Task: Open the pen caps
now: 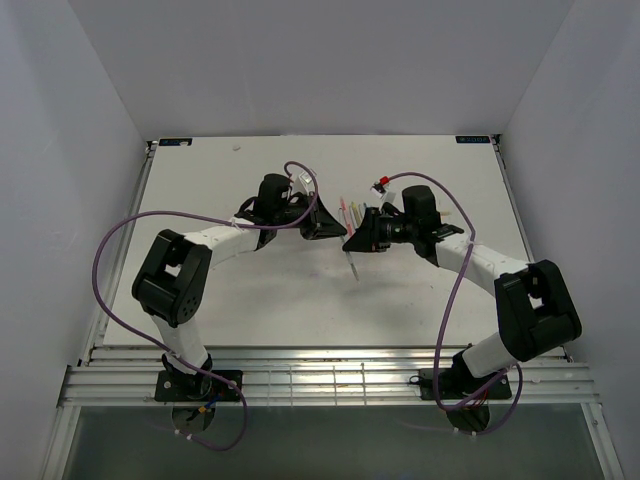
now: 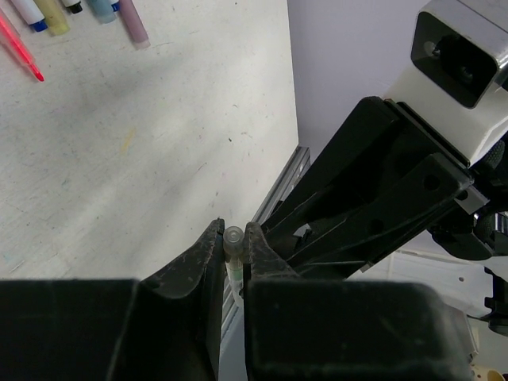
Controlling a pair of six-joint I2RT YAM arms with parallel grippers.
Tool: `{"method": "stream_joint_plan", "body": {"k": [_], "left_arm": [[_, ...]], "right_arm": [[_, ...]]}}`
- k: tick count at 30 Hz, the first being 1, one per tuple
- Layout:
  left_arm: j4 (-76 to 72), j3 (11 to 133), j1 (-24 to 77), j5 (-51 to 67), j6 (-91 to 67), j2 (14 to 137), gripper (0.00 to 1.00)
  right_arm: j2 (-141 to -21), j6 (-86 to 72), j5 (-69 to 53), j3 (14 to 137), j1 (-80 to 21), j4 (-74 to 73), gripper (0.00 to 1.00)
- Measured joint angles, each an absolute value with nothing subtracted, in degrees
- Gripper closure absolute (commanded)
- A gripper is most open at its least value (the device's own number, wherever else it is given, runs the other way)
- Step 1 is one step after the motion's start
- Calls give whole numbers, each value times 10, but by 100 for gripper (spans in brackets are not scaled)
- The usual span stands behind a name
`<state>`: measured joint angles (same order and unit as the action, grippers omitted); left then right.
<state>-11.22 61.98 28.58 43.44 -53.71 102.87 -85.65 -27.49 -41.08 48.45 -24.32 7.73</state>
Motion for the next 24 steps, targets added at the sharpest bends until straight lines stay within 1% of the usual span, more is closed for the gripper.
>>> {"method": "stream_joint_plan", "body": {"k": [5, 6, 9, 12, 15, 18, 22, 24], "left_arm": [[-109, 620, 287, 434, -541, 1029, 100], [-106, 620, 287, 434, -541, 1029, 100], [-83, 624, 287, 432, -533, 1029, 100], [-48, 633, 287, 419, -515, 1029, 100], [8, 656, 285, 395, -489, 1029, 100], [86, 697, 272, 358, -454, 1029, 100], [177, 754, 224, 349, -428, 1031, 100], [191, 778, 190, 354, -427, 1037, 100]], "right_arm": [[-858, -277, -410, 484, -249, 79, 71], [-860, -277, -410, 484, -252, 80, 78], [-869, -275, -402, 484, -260, 79, 92], [-876, -274, -389, 486, -268, 79, 92], [-880, -252, -342, 504, -290, 51, 92], [-887, -210, -204, 561, -347, -17, 92], [-920, -158, 75, 649, -467, -66, 92], [-940, -145, 163, 673, -506, -94, 92]]}}
